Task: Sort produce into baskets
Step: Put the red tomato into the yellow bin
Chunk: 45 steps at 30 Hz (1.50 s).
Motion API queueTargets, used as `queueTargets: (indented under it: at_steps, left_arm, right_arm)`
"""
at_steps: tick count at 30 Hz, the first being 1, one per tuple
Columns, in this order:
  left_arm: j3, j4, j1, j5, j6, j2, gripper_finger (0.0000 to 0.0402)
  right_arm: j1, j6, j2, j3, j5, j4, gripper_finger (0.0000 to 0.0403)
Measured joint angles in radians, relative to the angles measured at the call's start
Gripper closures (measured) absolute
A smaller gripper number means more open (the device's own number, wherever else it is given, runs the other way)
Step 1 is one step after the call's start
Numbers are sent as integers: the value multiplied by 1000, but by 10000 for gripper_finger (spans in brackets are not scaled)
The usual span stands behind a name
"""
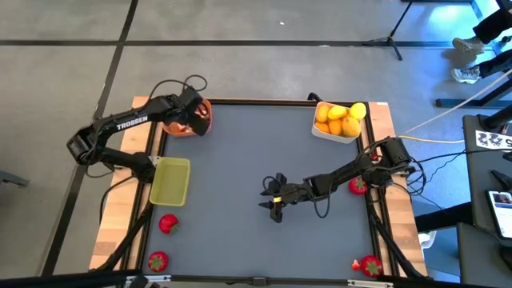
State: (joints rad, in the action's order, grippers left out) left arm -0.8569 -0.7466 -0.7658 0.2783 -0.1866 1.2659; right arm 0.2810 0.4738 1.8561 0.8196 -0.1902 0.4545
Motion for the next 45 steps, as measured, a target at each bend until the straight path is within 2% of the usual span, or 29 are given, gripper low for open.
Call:
queueTargets:
  at_steps: [5, 9, 13, 22, 26, 30, 36, 41, 45]
  left_arm:
    - [-55, -59, 16, -120, 2, -1, 235]
    - [-117, -106, 104, -187, -3, -20, 222]
    - [-169, -139, 246, -198, -34, -56, 218]
    - [-216, -195, 645, -201, -182, -87, 229]
    - [-215, -133, 810, -188, -241, -86, 237]
    - [-215, -37, 927, -182, -287, -86, 244]
    - [-214, 91, 987, -161, -311, -86, 247]
    - [-214, 94, 991, -157, -351, -85, 247]
    - [-214, 97, 1006, -157, -298, -85, 247]
  right_arm:
    - [0, 1, 0, 0, 0, 0, 196]
    - [0, 1, 0, 0, 0, 0, 196]
    - [0, 1, 0, 0, 0, 0, 196]
    - [0, 49, 0, 0, 0, 19, 196]
    - [0, 46, 0, 0, -5, 17, 196]
    - [1, 48, 0, 0, -26, 17, 196]
    - [1, 86, 0, 0, -26, 16, 196]
    - [14, 133, -1, 0, -28, 16, 196]
    - [37, 122, -1, 0, -29, 16, 196]
